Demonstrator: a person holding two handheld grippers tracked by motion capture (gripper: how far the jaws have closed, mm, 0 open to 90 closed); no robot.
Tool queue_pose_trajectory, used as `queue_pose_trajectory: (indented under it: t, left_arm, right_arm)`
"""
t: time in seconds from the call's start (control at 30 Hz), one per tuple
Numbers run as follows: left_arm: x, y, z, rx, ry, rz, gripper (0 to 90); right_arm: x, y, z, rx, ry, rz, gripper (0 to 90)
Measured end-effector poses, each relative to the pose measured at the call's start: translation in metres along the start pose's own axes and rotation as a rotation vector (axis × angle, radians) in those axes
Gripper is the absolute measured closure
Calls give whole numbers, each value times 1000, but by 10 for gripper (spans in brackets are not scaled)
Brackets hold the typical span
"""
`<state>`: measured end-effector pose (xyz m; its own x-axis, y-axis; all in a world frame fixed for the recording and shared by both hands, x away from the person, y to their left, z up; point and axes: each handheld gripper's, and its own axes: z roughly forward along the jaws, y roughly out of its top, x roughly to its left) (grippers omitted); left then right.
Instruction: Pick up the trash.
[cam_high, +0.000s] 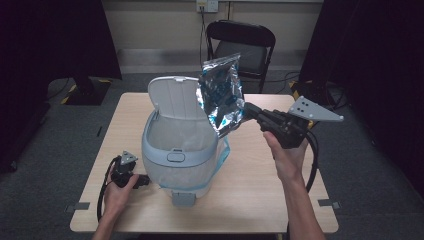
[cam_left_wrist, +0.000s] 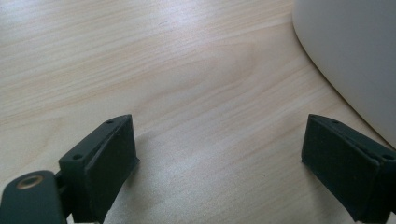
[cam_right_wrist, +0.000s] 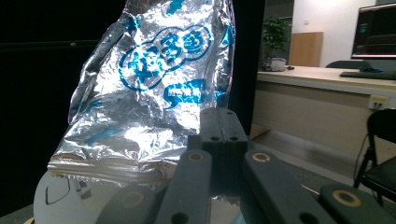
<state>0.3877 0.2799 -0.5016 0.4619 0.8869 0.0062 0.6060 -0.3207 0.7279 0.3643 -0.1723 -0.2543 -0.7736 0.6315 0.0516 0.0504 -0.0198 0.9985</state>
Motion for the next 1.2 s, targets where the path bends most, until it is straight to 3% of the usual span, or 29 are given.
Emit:
queue_pose_trajectory:
  t: [0.27,0.63,0.87,1.2]
  left_arm:
    - [0,0,0,0,0,0,96]
    - [0,0,0,0,0,0,96]
    - [0,0,0,0,0,0,96]
    - [0,0,0,0,0,0,96]
  right_arm:
    - [12,2,32,16,56,5,900]
    - [28,4,72,76,101,-27,900]
    - [33,-5,93,155,85,-73,900]
    - [33,-14,100,200,75,-94,857]
